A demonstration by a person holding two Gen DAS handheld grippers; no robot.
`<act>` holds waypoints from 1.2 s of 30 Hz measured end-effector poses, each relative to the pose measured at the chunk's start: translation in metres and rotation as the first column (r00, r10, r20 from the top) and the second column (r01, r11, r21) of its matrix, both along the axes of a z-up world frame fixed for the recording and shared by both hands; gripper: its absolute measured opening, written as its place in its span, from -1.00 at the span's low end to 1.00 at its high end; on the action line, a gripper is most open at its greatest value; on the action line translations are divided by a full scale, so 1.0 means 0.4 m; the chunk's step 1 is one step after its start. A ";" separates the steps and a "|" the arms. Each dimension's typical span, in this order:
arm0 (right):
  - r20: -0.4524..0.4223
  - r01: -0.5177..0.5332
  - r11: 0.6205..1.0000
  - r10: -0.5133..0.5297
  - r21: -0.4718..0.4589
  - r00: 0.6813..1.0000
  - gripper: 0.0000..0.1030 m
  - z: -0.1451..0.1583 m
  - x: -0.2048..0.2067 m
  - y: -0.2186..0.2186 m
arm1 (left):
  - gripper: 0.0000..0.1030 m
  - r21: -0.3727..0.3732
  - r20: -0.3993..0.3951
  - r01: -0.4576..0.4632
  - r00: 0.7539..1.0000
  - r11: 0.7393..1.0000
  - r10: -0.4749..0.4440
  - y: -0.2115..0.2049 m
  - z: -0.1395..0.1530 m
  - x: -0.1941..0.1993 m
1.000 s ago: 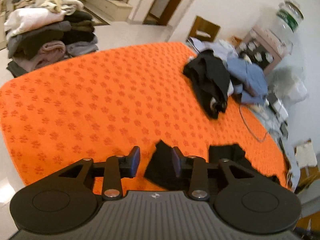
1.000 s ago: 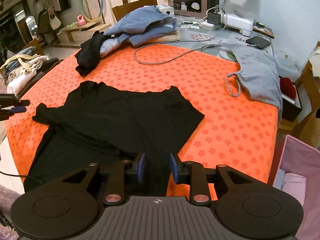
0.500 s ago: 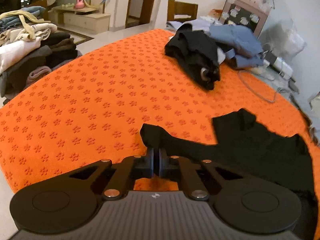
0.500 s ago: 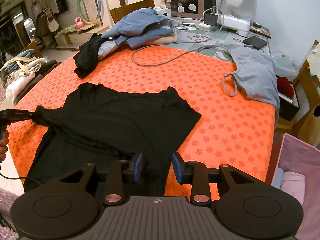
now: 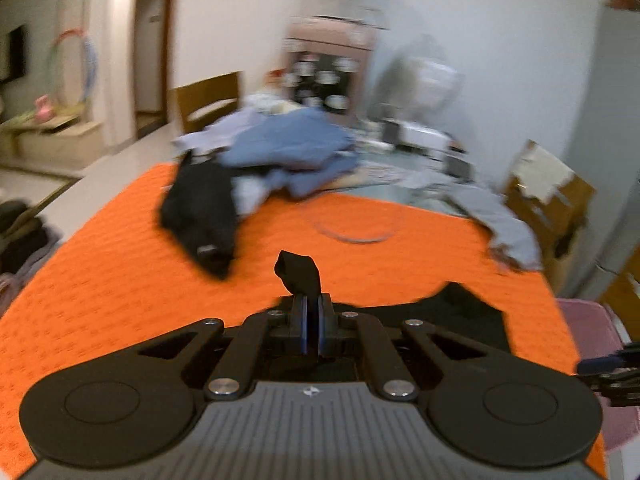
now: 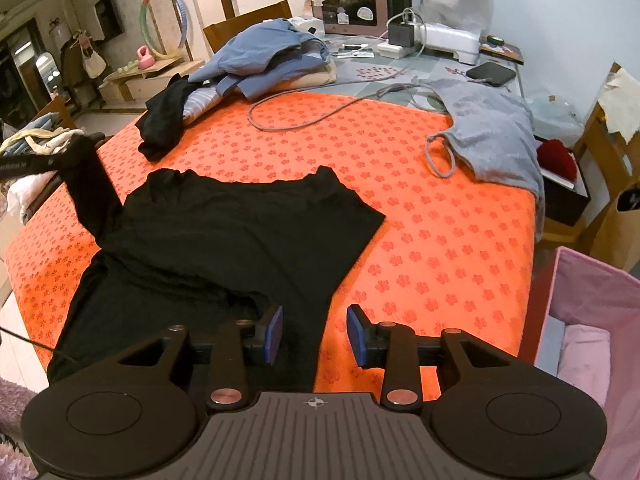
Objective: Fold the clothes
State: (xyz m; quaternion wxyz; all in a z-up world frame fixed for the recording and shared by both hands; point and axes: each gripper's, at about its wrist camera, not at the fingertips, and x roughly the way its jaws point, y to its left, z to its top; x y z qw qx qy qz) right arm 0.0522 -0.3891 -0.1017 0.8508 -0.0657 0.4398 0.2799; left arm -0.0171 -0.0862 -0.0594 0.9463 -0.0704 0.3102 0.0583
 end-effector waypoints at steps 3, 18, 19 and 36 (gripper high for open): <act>-0.006 0.013 1.000 -0.013 0.003 1.000 -0.26 -0.003 -0.002 -0.014 | -0.89 0.051 -0.017 0.066 0.998 0.996 -0.066 -0.085 -0.018 0.033; -0.017 0.062 0.998 -0.062 0.016 0.998 -0.24 -0.009 -0.008 -0.054 | 0.15 0.025 -0.156 0.348 0.927 0.937 -0.340 -0.246 -0.148 0.126; -0.015 0.058 0.998 -0.058 0.018 0.998 -0.24 -0.008 -0.007 -0.050 | 0.18 0.017 -0.149 0.361 0.923 0.933 -0.354 -0.243 -0.147 0.120; 0.054 -0.127 0.986 0.122 0.106 0.991 -0.23 0.041 -0.010 0.029 | 0.18 0.049 -0.157 0.016 0.988 0.999 -0.008 -0.004 -0.084 -0.148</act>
